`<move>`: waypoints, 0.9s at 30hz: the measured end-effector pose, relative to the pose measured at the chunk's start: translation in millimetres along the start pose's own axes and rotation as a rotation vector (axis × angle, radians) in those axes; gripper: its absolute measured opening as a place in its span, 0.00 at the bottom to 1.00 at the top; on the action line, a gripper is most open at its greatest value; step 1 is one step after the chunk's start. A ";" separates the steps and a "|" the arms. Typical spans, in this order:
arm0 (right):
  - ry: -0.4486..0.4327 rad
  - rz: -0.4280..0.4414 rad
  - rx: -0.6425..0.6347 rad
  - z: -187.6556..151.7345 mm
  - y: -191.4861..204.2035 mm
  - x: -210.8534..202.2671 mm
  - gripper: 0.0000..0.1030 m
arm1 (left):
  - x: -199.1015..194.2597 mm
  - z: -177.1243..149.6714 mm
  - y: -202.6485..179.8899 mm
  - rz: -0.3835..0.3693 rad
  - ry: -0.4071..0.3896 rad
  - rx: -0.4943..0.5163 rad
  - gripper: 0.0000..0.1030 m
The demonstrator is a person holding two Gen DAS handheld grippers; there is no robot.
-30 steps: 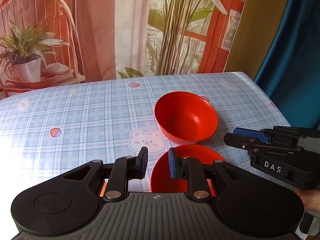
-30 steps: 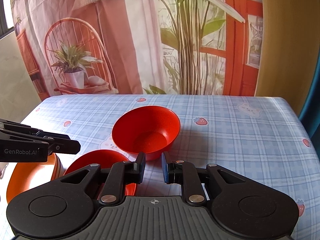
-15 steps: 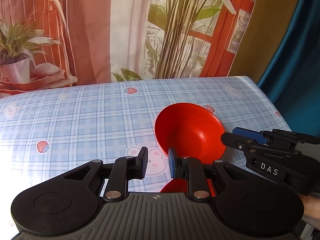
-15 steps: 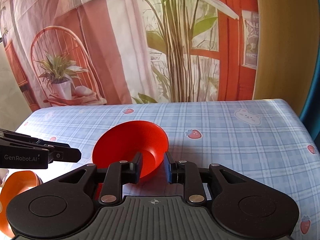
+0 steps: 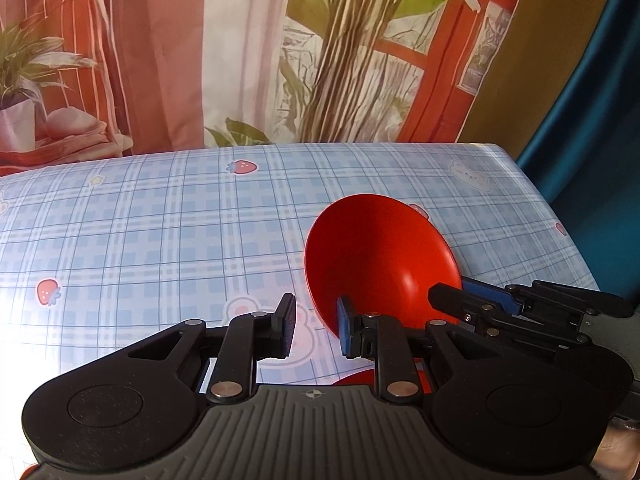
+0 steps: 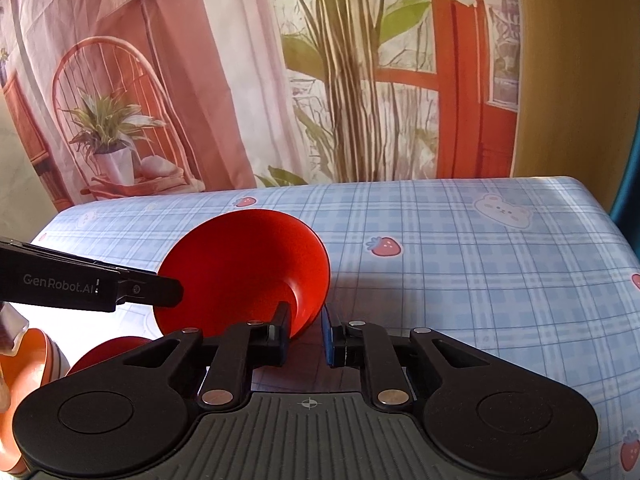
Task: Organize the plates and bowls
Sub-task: 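Grasp the rim of the two nested red bowls with the right tool, then carry the nested red bowls into the third red bowl and release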
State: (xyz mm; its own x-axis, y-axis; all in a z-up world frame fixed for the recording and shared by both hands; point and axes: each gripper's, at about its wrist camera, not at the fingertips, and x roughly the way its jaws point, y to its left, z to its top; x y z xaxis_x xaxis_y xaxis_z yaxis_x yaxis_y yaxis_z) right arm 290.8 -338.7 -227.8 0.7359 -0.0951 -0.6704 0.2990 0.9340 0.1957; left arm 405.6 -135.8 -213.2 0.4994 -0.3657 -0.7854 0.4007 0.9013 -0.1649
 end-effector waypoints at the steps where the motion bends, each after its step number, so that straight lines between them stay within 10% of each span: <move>1: 0.000 0.001 0.003 -0.7 -0.8 0.2 0.13 | 1.2 -0.3 -0.6 -0.003 0.002 0.002 0.23; 27: -0.077 0.007 -0.008 14.6 10.5 -36.0 0.13 | -39.5 0.4 -13.5 -0.014 -0.068 0.050 0.22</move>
State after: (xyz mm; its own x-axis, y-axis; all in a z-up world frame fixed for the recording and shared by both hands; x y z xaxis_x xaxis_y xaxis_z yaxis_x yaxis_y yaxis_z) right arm 276.4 -330.5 -191.1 0.7830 -0.1142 -0.6114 0.2884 0.9376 0.1943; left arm 380.8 -133.6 -179.7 0.5435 -0.3946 -0.7409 0.4453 0.8837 -0.1440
